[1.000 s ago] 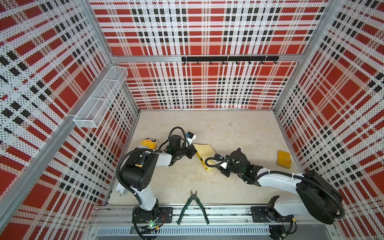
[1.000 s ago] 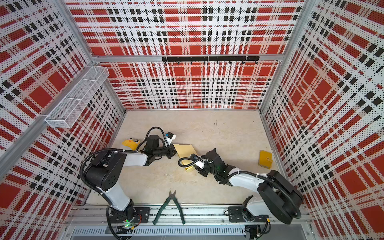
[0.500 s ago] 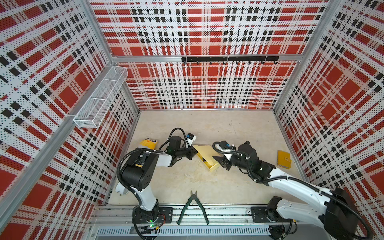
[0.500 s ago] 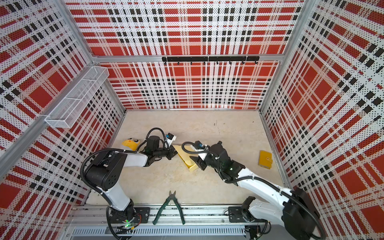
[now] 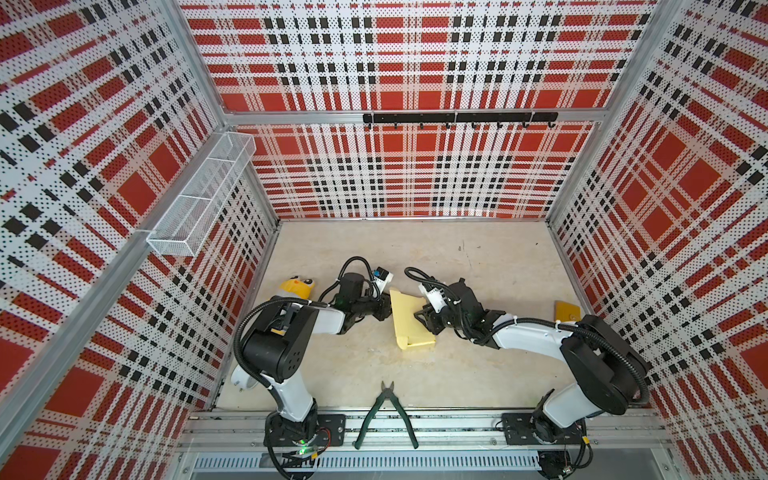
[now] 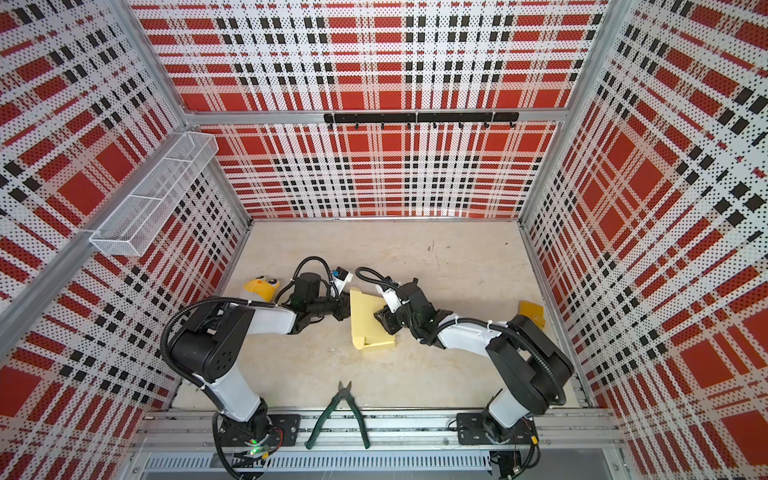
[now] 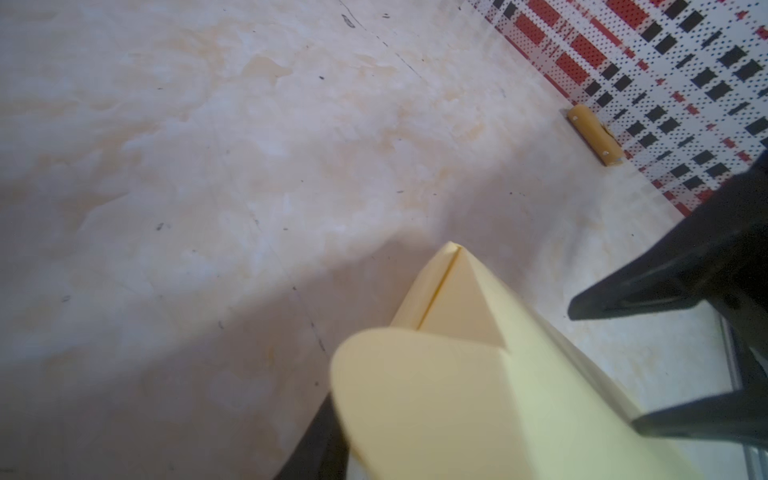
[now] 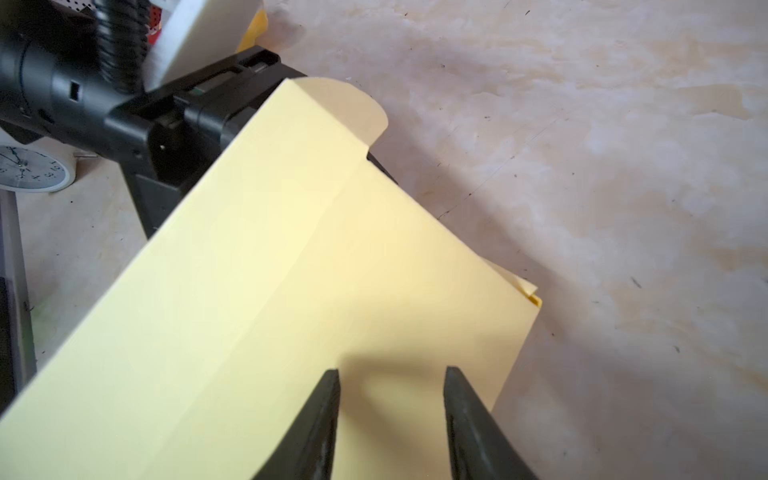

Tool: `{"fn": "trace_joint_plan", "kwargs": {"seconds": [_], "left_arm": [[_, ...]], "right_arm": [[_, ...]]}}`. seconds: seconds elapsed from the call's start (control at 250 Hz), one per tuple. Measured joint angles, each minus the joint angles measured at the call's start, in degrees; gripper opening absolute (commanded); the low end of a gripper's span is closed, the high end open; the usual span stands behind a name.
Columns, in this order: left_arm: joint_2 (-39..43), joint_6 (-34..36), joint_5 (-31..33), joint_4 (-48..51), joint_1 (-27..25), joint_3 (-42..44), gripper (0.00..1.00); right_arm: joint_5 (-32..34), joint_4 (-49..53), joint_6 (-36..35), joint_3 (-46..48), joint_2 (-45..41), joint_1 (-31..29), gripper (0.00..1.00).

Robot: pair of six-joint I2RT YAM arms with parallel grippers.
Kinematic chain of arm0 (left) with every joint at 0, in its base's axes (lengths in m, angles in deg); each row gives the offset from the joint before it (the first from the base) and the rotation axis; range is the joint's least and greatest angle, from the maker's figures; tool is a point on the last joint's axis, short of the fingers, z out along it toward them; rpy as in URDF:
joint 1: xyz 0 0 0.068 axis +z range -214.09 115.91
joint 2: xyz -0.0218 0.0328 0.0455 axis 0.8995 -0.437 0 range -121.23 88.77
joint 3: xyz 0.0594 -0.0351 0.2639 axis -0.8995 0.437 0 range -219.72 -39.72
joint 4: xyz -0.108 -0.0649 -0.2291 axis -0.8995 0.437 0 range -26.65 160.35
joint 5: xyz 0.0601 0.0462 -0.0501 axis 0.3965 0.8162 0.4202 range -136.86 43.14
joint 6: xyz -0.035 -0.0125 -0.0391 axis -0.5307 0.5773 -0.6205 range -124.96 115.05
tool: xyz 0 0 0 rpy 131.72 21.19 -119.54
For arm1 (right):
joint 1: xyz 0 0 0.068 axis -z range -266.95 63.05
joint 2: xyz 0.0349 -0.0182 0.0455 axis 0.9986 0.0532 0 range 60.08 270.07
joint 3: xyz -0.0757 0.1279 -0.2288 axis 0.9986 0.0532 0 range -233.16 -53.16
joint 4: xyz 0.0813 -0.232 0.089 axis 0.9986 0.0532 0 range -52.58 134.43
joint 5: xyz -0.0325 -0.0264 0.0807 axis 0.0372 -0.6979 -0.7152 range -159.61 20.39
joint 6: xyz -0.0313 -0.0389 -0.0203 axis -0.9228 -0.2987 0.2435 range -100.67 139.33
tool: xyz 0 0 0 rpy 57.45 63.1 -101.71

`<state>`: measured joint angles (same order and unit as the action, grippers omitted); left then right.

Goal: Fold the paper box

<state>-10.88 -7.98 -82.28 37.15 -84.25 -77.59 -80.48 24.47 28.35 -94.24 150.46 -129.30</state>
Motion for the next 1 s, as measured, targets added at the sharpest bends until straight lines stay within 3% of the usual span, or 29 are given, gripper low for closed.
{"fn": "trace_joint_plan", "kwargs": {"seconds": [0.236, 0.464, 0.7, 0.848, 1.0], "left_arm": [[5.6, -3.3, 1.9, 6.9, 1.8, 0.6, 0.50], [11.5, -6.2, 1.3, 16.2, 7.3, 0.8, 0.50], [12.4, -6.4, 0.8, 20.4, 7.0, 1.1, 0.48], [16.9, -7.3, 0.3, 28.8, 13.4, -2.2, 0.52], [21.7, -5.6, -2.6, 39.3, 18.3, -10.8, 0.64]], "right_arm": [[-0.1, -3.9, 1.3, 1.9, 2.6, 0.0, 0.42], [0.0, -4.7, 1.6, 1.9, 3.8, 0.0, 0.41], [0.4, -2.4, 1.8, -0.4, 3.7, -0.8, 0.41], [1.2, 0.2, 1.1, -3.5, 1.8, -3.1, 0.41], [1.4, 2.6, 0.4, -7.5, 1.1, -5.1, 0.41]]}}
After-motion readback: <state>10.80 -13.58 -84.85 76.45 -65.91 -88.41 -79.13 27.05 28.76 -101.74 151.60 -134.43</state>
